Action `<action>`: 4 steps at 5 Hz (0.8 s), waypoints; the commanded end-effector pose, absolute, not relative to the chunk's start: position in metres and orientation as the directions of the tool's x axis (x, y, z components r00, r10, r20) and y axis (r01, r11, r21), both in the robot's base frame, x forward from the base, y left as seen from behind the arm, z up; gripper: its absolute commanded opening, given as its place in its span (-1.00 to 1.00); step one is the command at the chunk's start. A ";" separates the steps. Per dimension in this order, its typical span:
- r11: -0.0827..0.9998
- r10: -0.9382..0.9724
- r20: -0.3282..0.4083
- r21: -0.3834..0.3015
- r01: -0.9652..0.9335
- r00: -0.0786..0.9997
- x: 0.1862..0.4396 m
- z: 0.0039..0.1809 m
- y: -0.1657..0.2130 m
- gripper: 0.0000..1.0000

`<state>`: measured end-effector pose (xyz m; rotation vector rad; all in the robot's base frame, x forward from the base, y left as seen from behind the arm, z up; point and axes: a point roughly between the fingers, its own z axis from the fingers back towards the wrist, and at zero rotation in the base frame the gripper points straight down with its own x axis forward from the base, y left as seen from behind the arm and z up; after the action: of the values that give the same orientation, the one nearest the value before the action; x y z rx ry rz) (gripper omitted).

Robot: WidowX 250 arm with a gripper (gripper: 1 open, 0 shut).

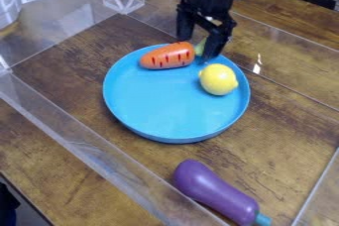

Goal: Move the carrot to the right side

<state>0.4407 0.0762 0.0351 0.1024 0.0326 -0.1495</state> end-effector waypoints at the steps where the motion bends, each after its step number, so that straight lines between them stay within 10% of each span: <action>1: 0.974 -0.201 0.040 0.113 0.196 0.979 0.452 0.049 0.071 1.00; 4: 0.987 -0.123 0.041 0.105 0.118 0.992 0.445 0.029 0.091 1.00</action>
<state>0.4437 0.0784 0.0230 0.0942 -0.0199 -0.1461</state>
